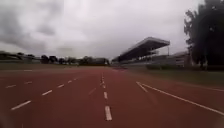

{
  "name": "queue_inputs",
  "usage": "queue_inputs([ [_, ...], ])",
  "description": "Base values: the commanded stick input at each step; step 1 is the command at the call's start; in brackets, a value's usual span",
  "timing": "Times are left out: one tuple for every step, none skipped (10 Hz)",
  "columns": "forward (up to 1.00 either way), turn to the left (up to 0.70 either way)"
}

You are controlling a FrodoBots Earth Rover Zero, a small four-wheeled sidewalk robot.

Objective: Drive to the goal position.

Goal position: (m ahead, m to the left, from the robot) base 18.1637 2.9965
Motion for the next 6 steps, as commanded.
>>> queue_inputs([
  [0.5,0.0],
  [0.5,0.0],
  [0.5,0.0],
  [0.5,0.0],
  [0.5,0.0],
  [0.5,0.0],
])
